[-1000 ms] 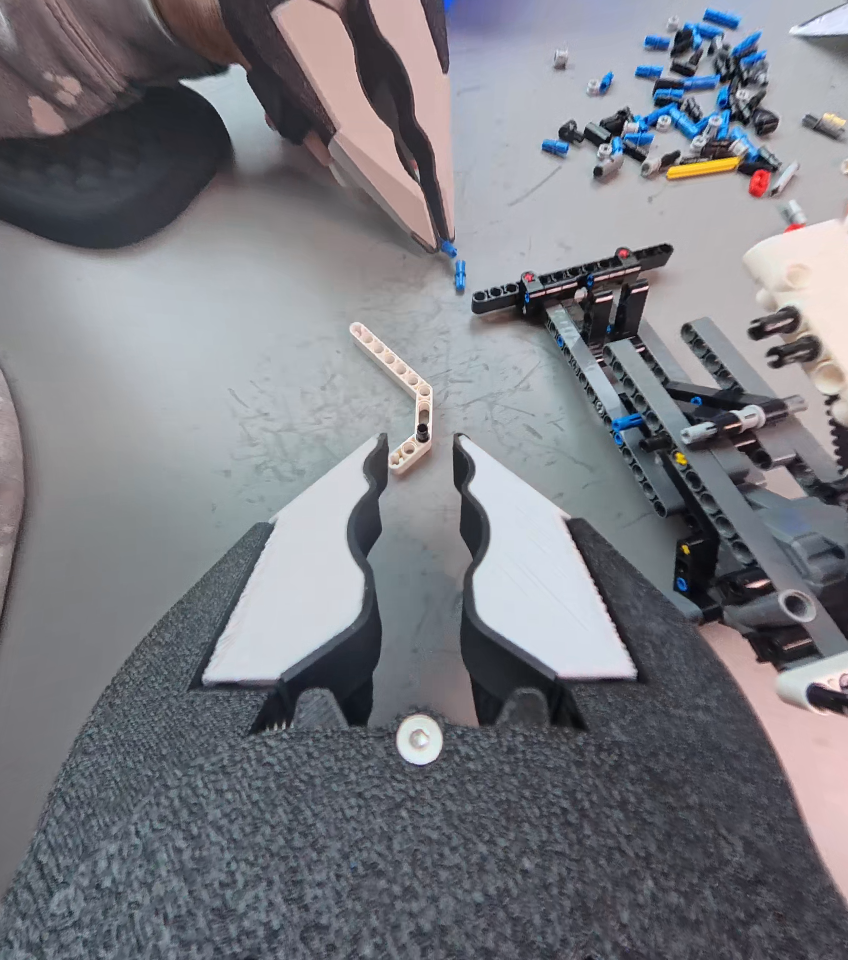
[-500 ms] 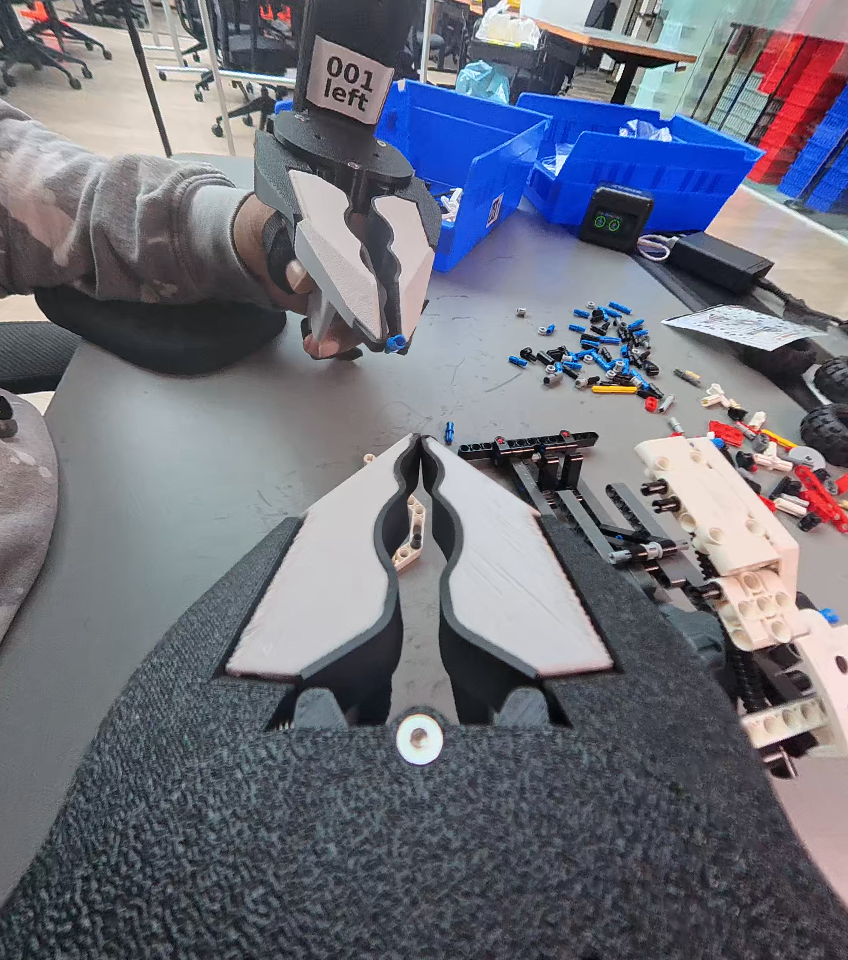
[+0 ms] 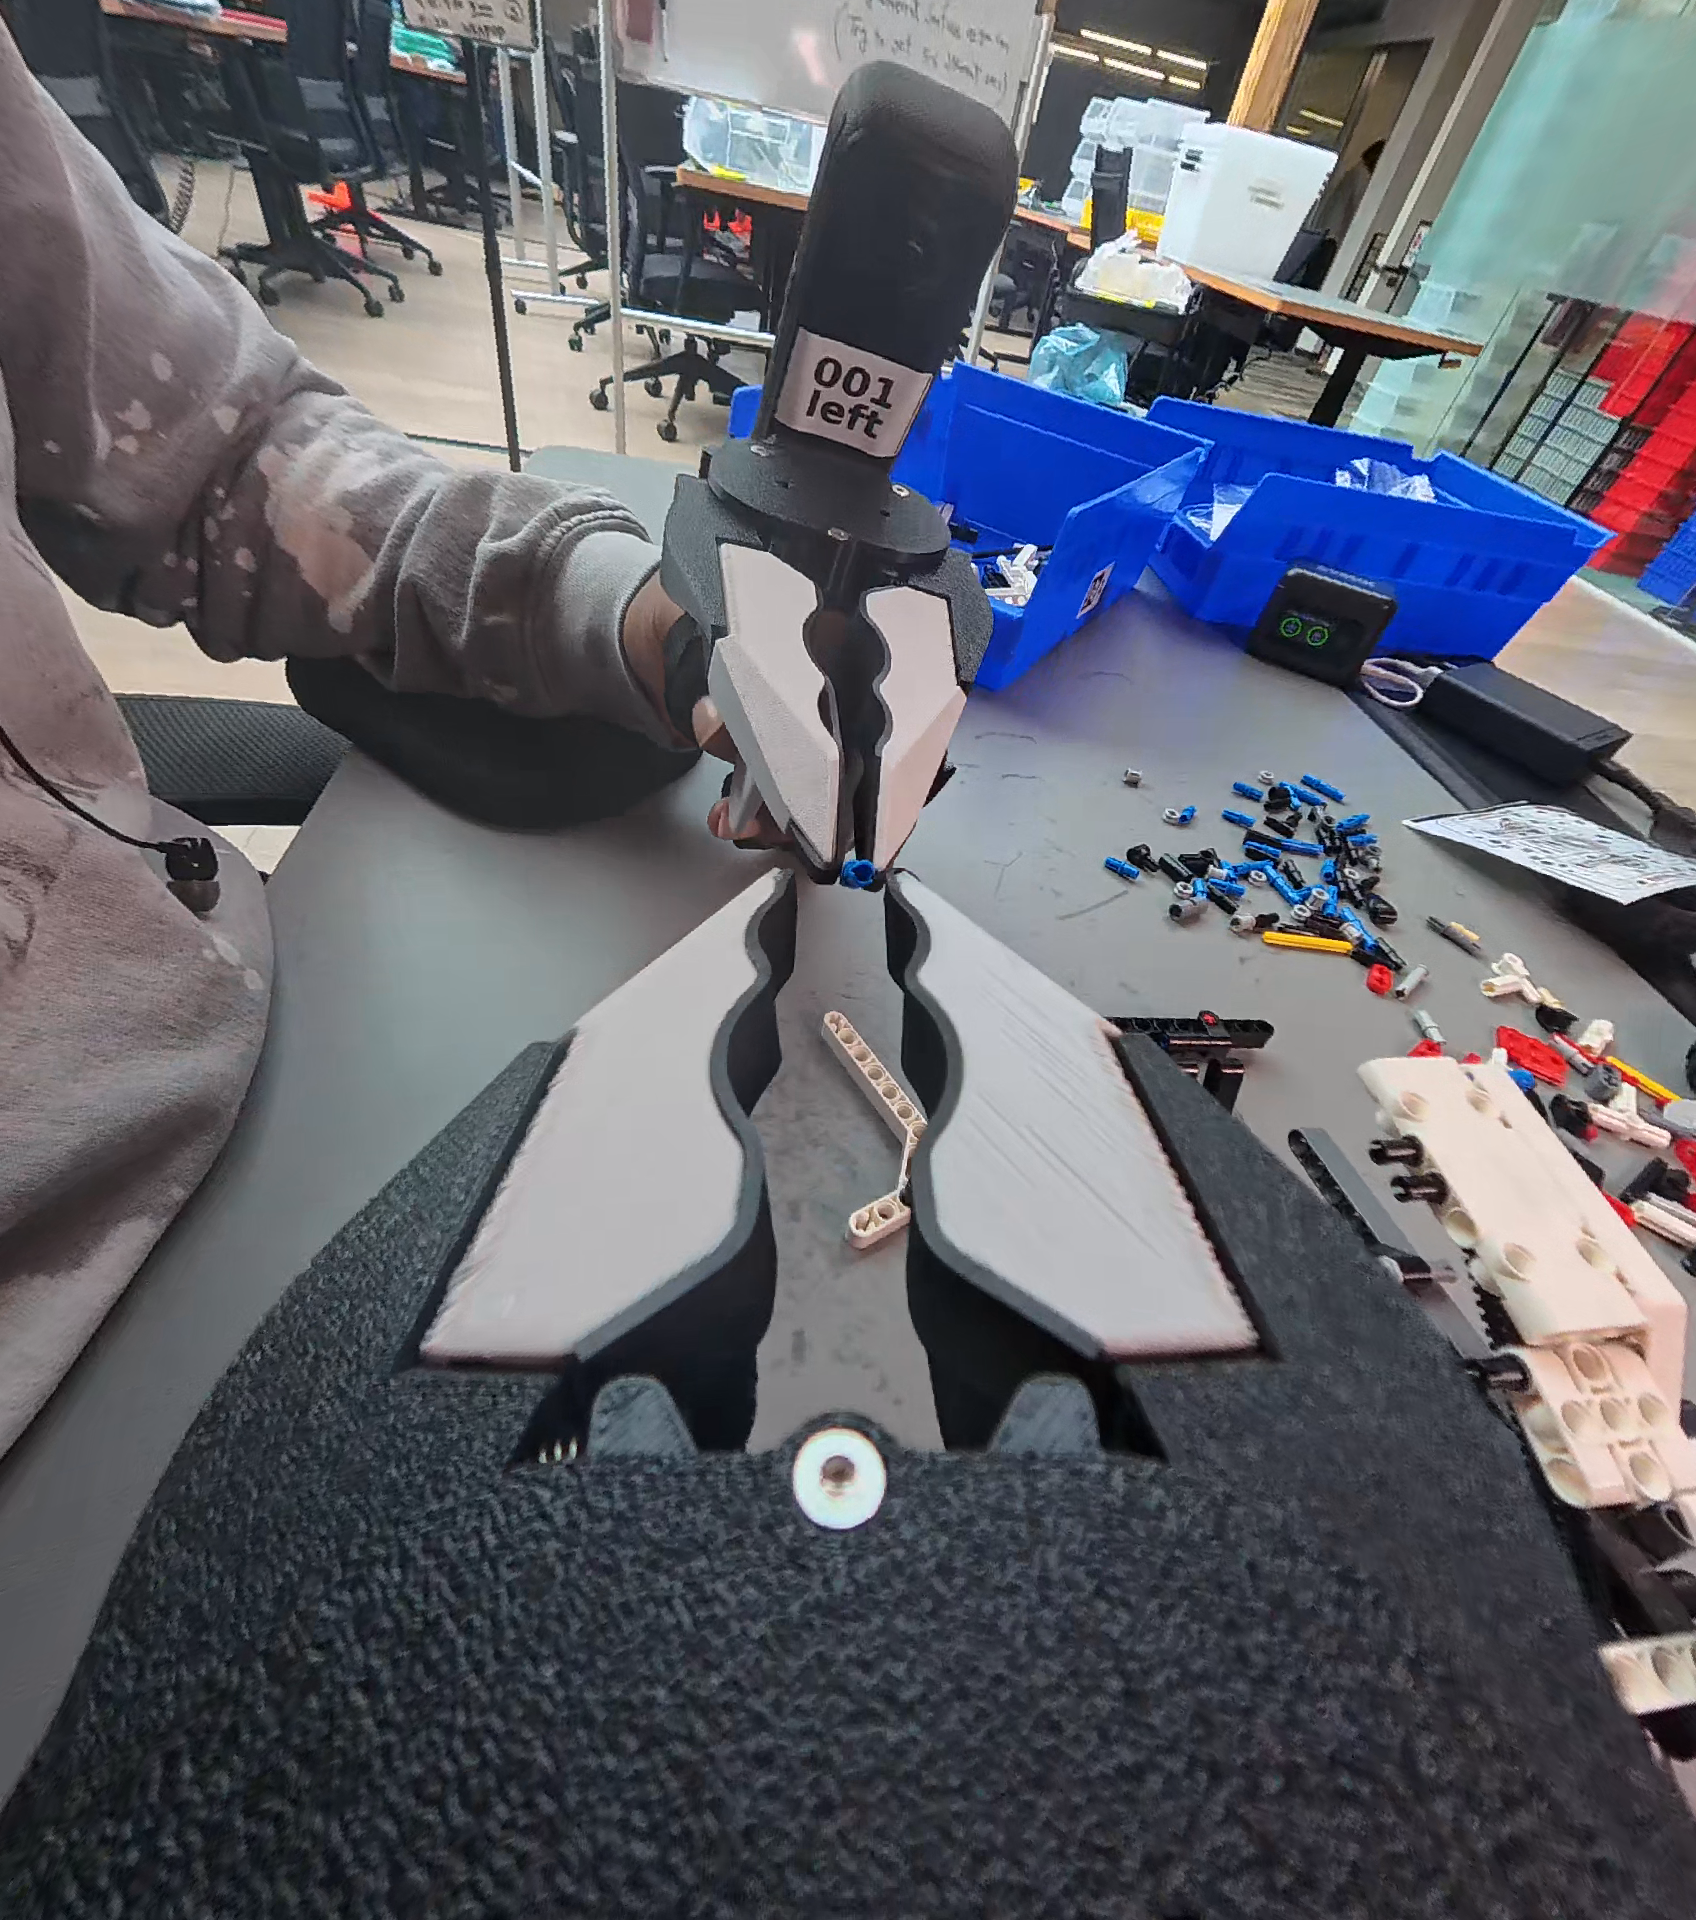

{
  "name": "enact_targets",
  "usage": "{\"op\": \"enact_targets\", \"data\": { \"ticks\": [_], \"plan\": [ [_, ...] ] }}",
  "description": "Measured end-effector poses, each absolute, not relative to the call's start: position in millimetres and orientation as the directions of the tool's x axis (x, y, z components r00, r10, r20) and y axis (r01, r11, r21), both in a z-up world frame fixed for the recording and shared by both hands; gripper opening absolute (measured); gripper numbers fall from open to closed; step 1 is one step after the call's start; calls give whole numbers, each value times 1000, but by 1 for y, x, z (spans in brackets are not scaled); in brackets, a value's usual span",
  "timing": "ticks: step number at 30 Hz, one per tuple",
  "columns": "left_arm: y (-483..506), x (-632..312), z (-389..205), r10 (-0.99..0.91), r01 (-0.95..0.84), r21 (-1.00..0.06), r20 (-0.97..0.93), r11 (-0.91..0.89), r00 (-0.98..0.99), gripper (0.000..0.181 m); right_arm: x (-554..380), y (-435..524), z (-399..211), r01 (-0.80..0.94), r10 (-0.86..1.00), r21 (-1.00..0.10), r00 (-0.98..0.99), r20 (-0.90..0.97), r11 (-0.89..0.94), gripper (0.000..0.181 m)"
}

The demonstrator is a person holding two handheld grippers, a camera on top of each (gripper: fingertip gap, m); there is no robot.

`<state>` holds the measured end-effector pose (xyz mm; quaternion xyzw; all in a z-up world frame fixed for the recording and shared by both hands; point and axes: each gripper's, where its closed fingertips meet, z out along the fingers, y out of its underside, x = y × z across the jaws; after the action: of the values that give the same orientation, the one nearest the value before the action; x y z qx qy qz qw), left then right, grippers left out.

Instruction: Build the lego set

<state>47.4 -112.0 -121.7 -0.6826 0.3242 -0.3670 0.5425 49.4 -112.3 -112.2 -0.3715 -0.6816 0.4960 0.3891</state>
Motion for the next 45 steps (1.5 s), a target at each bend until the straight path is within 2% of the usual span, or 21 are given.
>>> {"op": "enact_targets", "data": {
  "ticks": [14,21,24,26,29,35,39,45],
  "plan": [
    [-123,59,-131,-878,-116,-972,130,-204,461,4,50,-125,-125,164,863,-957,-488,131,239,4],
    [-114,53,-142,-842,-193,-955,91,-225,532,5,50,-118,-137,244,874,-947,-481,71,211,3],
    [-98,29,-166,-762,-303,-901,47,-312,646,15,58,-100,-155,381,888,-896,-459,32,228,4],
    [-97,18,-186,-727,-346,-844,74,-410,682,20,63,-84,-177,486,905,-830,-423,51,275,4],
    [-102,16,-208,-708,-376,-774,130,-510,694,26,62,-80,-193,552,915,-785,-400,47,282,4],
    [-104,18,-225,-707,-468,-715,53,-520,705,19,58,-87,-206,597,887,-714,-455,72,365,4],
    [-102,17,-226,-703,-474,-715,34,-513,710,11,55,-88,-209,616,867,-675,-493,72,406,4],
    [-102,16,-226,-698,-473,-717,26,-512,716,10,57,-84,-207,646,846,-619,-531,57,447,4]
  ]
}}
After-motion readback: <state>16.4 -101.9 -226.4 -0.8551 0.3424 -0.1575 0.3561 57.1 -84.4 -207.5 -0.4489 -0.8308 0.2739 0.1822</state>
